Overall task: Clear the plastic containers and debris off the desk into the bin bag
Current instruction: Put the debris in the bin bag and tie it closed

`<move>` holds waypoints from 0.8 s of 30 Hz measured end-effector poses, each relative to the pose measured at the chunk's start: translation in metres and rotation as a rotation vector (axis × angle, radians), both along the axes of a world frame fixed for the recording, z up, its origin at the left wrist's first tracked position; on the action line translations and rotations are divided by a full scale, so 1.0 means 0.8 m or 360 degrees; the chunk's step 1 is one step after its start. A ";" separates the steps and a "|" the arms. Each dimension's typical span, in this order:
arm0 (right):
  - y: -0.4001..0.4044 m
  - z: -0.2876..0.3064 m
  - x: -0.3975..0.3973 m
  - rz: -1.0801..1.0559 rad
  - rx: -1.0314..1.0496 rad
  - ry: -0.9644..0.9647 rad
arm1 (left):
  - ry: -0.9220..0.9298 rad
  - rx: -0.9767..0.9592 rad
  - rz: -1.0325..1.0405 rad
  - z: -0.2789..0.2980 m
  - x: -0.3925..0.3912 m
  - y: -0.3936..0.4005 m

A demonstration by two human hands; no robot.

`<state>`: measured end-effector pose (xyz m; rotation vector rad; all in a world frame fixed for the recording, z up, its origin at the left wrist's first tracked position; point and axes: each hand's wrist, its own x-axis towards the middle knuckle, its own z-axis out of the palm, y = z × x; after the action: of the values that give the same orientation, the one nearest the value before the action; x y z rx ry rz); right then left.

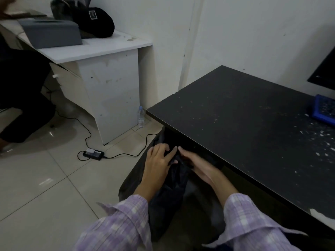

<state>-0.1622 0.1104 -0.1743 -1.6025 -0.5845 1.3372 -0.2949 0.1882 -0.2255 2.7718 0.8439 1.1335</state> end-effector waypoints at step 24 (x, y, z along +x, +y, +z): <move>0.060 -0.031 -0.036 -0.0433 -0.0193 -0.0990 | -0.0058 -0.0957 0.0065 0.003 -0.037 -0.031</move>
<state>-0.1909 0.1585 -0.1987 -2.1254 -0.6255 0.6712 -0.3248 0.1638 -0.2233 2.2408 1.0327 0.7627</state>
